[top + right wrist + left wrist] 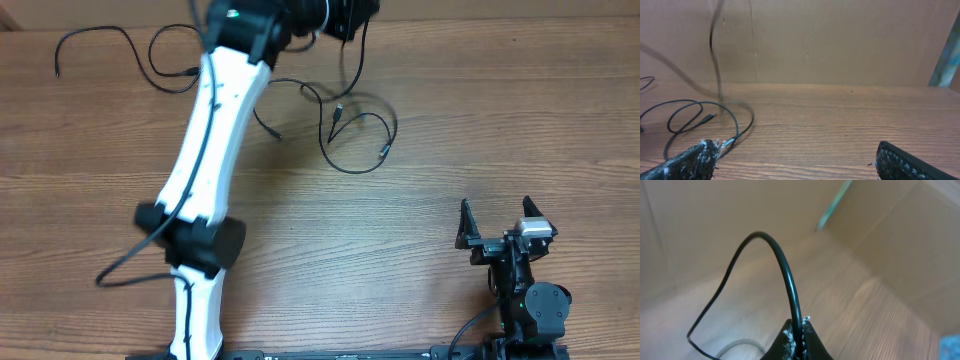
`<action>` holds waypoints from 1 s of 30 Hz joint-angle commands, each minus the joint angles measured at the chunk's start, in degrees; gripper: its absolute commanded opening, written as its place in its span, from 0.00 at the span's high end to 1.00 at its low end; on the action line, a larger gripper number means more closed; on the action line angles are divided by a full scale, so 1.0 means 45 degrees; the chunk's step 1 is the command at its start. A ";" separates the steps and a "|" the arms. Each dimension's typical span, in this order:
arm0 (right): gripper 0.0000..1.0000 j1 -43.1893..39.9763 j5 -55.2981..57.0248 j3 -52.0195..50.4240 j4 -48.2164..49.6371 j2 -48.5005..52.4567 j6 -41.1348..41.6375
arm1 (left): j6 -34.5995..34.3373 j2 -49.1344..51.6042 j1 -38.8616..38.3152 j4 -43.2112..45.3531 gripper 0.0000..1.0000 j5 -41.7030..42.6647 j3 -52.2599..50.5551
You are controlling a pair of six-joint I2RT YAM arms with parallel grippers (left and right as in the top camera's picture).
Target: Untangle cables
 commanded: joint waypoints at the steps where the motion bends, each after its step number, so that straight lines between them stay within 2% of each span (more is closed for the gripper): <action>1: 0.00 0.0058 0.0024 -0.0131 0.0073 -0.0092 0.0039 | -0.1375 -0.1749 -0.0053 0.0884 0.96 0.0277 0.0695; 5: 0.00 0.0058 0.0024 -0.0131 0.0073 -0.0092 0.0039 | -0.1603 -0.2977 -0.0053 0.2273 0.96 0.0253 0.0690; 8: 0.00 0.0058 0.0024 -0.0131 0.0073 -0.0092 0.0039 | -0.1860 -0.3866 -0.0053 0.2977 0.96 -0.0471 0.0695; 14: 0.00 0.0058 0.0024 -0.0131 0.0073 -0.0092 0.0039 | -0.2030 -0.4609 -0.0039 0.2778 0.96 -0.0602 0.0690; 19: 0.00 0.0058 0.0024 -0.0131 0.0073 -0.0092 0.0039 | -0.2030 -0.4828 0.0000 0.1277 0.96 -0.1885 0.0690; 23: 0.00 0.0058 0.0024 -0.0131 0.0073 -0.0092 0.0039 | -0.2079 -0.4823 0.0010 -0.1069 0.96 -0.3638 0.0690; 30: 0.00 0.0058 0.0024 -0.0131 0.0073 -0.0092 0.0039 | -0.2074 -0.4823 0.0350 -0.3954 0.96 -0.4386 0.0690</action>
